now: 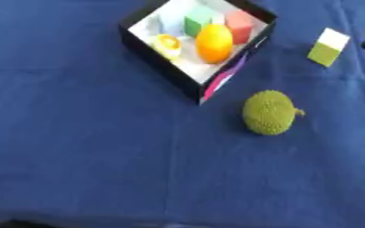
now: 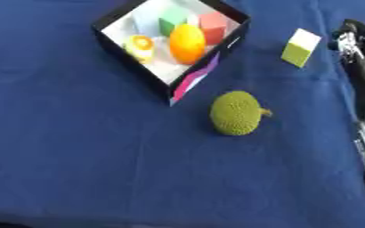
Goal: Pick up objects on the table and place them in the box.
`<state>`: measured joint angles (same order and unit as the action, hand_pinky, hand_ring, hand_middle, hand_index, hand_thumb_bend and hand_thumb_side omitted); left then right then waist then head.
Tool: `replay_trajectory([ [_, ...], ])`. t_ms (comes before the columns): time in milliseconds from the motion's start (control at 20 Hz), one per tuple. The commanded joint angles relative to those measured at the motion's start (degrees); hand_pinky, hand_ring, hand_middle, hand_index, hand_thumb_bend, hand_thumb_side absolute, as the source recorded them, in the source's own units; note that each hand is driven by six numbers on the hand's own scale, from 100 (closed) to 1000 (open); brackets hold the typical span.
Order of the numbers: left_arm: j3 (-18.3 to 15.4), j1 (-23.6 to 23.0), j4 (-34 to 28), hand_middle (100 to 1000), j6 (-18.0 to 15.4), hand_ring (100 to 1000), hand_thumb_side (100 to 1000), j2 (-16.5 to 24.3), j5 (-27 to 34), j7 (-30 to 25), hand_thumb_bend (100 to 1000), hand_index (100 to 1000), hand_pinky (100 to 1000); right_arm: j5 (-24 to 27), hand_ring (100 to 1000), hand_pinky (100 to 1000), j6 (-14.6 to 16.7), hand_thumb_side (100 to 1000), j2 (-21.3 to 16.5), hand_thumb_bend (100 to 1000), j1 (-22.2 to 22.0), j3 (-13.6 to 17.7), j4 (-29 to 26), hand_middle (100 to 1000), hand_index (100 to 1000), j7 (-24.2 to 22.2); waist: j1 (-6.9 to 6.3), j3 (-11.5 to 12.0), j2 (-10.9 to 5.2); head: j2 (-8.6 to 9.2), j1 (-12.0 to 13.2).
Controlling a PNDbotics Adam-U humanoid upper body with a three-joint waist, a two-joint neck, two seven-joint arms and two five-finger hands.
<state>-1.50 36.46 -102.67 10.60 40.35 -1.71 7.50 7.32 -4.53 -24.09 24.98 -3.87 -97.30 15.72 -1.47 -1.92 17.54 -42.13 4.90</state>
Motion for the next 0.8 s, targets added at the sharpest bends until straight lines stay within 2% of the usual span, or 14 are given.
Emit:
replay_trajectory([
  [50,-4.1,-4.1,-4.1,772,-0.7,742,542,-1.9,5.7,9.7,100,819,697,0.1,767,983,0.1,686,-1.6,100,0.5,0.8,-1.4,718,859,0.5,0.9,0.2,-2.68,0.94,-0.6],
  [250,-6.3,-10.4,-5.0,788,-2.4,752,590,-6.3,7.9,16.1,100,858,700,0.2,768,983,0.0,688,-1.3,100,0.7,0.8,-1.5,719,860,0.6,1.66,0.3,-2.32,1.07,-1.0],
  [450,-7.6,-12.7,-3.2,791,-2.9,758,578,-9.4,8.5,19.0,100,854,698,0.2,769,984,-0.3,690,-0.8,100,1.1,0.6,-1.6,721,863,0.2,2.3,0.2,-2.23,1.09,-1.0],
  [600,-8.4,-14.1,-0.9,791,-5.2,753,564,-11.3,10.1,22.0,100,859,693,0.4,779,986,-0.6,702,0.0,100,1.2,0.4,-1.5,751,872,0.9,2.8,-0.1,-2.25,0.49,-0.4],
  [800,-9.3,-15.3,3.0,799,-8.8,762,643,-12.5,11.8,24.7,100,870,696,-0.1,798,991,-1.5,693,-0.8,100,1.0,-0.7,-1.9,767,882,0.9,3.43,-0.4,-2.45,0.02,-0.8],
])
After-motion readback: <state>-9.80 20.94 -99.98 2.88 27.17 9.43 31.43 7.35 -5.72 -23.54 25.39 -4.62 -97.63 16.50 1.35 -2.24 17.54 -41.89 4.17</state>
